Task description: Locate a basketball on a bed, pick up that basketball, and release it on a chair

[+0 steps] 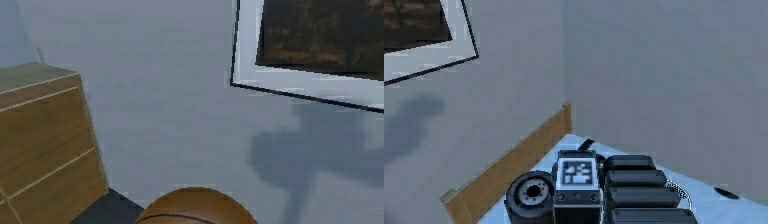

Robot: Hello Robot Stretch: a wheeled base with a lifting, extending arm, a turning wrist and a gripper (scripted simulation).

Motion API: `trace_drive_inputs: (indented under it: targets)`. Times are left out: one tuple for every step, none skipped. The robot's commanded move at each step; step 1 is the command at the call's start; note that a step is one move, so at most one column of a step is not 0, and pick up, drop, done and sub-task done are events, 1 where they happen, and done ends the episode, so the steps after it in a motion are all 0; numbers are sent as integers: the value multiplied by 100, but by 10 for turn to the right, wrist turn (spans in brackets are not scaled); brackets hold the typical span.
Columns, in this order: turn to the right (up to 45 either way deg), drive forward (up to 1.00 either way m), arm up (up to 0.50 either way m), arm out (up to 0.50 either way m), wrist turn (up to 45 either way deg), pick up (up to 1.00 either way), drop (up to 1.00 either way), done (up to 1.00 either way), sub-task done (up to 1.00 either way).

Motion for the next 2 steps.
trace_drive_inputs:
  targets:
    - [120,0,0,0,0,0,0,0,0]
    - [450,0,0,0,0,0,0,0,0]
